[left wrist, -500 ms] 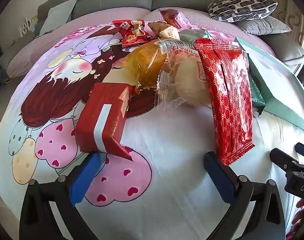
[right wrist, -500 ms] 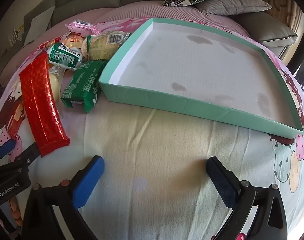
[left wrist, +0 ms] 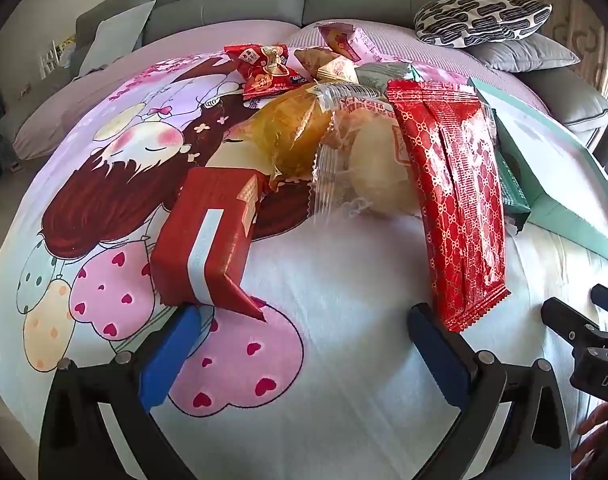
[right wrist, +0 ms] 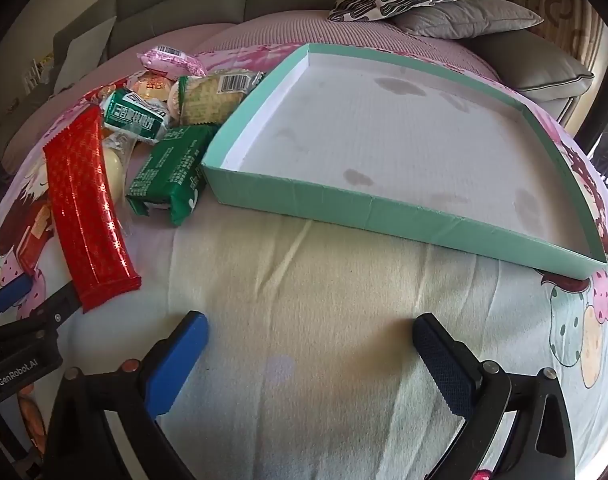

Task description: Organize snacks

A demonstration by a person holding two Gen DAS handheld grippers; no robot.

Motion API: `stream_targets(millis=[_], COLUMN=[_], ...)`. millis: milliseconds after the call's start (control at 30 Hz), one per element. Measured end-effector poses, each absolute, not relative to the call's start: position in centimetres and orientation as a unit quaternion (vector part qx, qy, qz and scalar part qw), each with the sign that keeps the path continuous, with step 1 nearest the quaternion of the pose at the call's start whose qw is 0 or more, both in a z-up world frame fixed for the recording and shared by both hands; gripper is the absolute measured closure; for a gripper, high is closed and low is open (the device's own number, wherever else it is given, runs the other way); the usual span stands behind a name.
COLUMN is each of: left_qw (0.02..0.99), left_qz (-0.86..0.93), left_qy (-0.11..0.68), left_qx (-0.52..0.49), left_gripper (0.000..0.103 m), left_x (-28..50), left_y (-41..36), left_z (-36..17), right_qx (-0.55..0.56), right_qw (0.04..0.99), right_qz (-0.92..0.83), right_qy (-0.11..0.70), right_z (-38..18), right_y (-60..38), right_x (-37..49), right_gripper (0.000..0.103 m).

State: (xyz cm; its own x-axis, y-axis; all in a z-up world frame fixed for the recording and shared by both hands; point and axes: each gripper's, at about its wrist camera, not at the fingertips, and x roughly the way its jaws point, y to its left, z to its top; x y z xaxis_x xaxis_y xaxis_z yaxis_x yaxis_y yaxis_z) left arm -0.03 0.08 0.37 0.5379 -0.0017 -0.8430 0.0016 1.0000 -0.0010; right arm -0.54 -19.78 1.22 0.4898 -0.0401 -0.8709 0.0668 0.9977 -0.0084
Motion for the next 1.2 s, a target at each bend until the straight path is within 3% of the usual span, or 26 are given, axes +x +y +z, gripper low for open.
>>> stream_targets(millis=[1200], left_qw=[0.886], left_qz=[-0.008], left_qy=[0.463], left_qx=[0.002], left_gripper=[0.000], left_x=[-0.41], left_y=[0.12], left_z=[0.17], right_qx=[0.011], right_qw=[0.877], right_qz=[-0.029], right_qy=[0.479], right_z=[0.83], right_y=[-19.97], right_x=[-0.93], right_gripper=[0.000])
